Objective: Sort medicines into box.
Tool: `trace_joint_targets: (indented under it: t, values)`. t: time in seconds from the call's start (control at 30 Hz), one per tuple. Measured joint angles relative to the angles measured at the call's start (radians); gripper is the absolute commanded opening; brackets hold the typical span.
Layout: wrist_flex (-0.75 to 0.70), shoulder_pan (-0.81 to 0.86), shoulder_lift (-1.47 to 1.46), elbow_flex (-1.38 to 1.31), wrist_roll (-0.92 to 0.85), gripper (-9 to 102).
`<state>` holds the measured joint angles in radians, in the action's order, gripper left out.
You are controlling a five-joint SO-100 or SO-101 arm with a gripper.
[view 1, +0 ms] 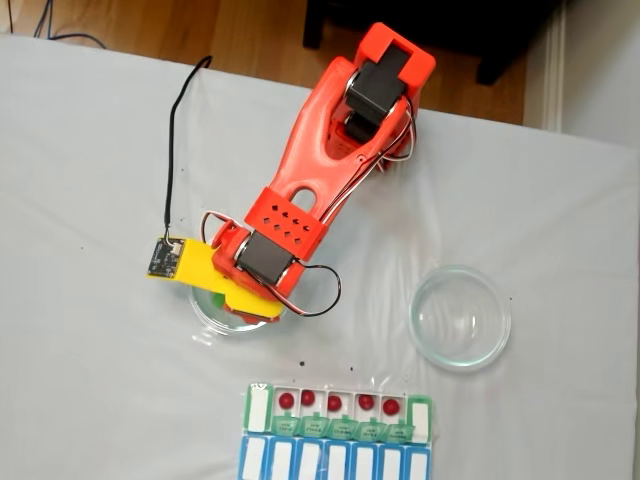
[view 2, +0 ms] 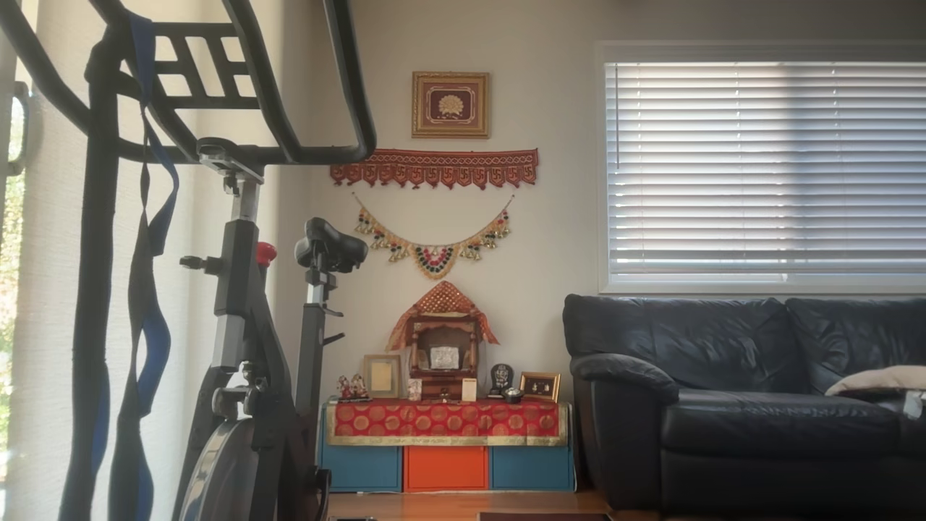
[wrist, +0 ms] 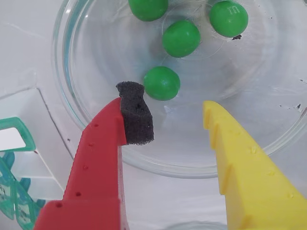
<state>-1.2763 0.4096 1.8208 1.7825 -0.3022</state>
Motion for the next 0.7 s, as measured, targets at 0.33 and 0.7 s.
trace_joint_targets:
  t: [0.33,0.7]
  values:
    - [0.015,0.0,-0.044,0.0,-0.012,24]
    - [0.037,0.012,-0.089,0.0,-0.018,25]
